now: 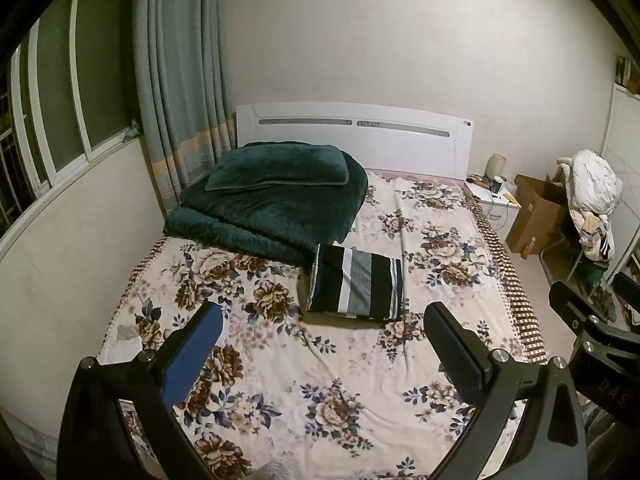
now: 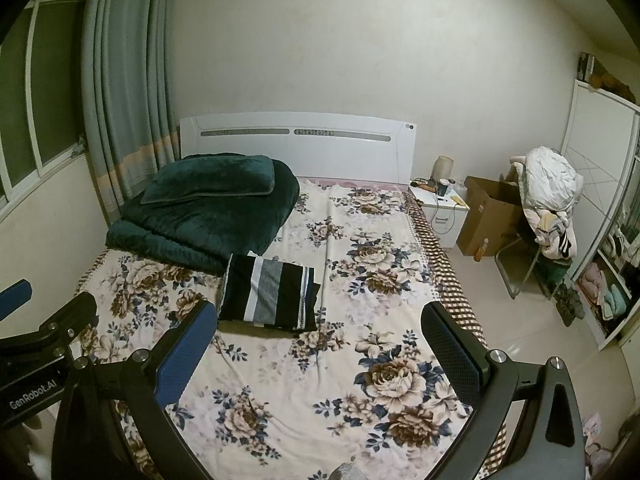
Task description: Fold small clothes
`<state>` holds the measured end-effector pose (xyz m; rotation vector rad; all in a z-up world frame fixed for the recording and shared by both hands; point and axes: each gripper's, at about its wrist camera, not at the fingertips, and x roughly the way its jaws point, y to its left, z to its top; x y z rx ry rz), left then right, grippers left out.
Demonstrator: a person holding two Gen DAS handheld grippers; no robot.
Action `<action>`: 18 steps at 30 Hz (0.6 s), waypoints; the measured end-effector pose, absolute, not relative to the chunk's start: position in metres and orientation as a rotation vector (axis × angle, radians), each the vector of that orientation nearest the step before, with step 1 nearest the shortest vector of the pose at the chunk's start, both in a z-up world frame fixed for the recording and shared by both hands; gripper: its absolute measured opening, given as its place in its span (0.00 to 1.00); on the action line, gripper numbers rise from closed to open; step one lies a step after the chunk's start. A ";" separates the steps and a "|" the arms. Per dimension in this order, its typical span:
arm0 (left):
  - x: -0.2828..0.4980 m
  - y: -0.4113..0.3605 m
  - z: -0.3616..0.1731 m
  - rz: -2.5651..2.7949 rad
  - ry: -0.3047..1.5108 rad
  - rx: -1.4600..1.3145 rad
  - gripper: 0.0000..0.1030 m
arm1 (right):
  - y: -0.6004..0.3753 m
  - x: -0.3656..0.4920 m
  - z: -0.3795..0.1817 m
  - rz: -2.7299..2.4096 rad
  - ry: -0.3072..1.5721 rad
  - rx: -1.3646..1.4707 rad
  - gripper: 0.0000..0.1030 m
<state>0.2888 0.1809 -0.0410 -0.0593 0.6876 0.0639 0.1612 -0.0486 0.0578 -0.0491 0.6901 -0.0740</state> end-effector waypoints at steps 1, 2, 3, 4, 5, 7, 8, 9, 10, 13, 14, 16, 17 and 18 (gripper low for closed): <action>0.289 0.182 -0.042 0.064 0.688 -0.057 1.00 | -0.048 0.162 0.054 -0.078 0.689 -0.047 1.00; 0.289 0.182 -0.042 0.069 0.690 -0.054 1.00 | -0.048 0.159 0.058 -0.077 0.689 -0.047 1.00; 0.289 0.181 -0.041 0.068 0.692 -0.051 1.00 | -0.048 0.161 0.055 -0.077 0.690 -0.047 1.00; 0.287 0.180 -0.040 0.068 0.692 -0.052 1.00 | -0.048 0.159 0.057 -0.077 0.690 -0.047 1.00; 0.286 0.179 -0.039 0.071 0.693 -0.052 1.00 | -0.047 0.162 0.054 -0.079 0.688 -0.046 1.00; 0.286 0.179 -0.039 0.068 0.691 -0.054 1.00 | -0.048 0.159 0.057 -0.078 0.690 -0.048 1.00; 0.286 0.179 -0.039 0.070 0.693 -0.054 1.00 | -0.047 0.160 0.053 -0.080 0.689 -0.046 1.00; 0.284 0.179 -0.040 0.072 0.693 -0.054 1.00 | -0.047 0.159 0.055 -0.080 0.689 -0.046 1.00; 0.284 0.178 -0.040 0.072 0.692 -0.054 1.00 | -0.047 0.160 0.053 -0.080 0.689 -0.047 1.00; 0.284 0.179 -0.040 0.072 0.691 -0.054 1.00 | -0.046 0.159 0.053 -0.082 0.688 -0.046 1.00; 0.283 0.178 -0.040 0.075 0.690 -0.056 1.00 | -0.047 0.155 0.057 -0.082 0.689 -0.046 1.00; 0.282 0.177 -0.039 0.074 0.690 -0.058 1.00 | -0.046 0.157 0.053 -0.085 0.689 -0.045 1.00; 0.282 0.178 -0.040 0.076 0.689 -0.054 1.00 | -0.046 0.158 0.053 -0.085 0.689 -0.046 1.00; 0.282 0.179 -0.040 0.074 0.690 -0.056 1.00 | -0.046 0.156 0.054 -0.085 0.689 -0.045 1.00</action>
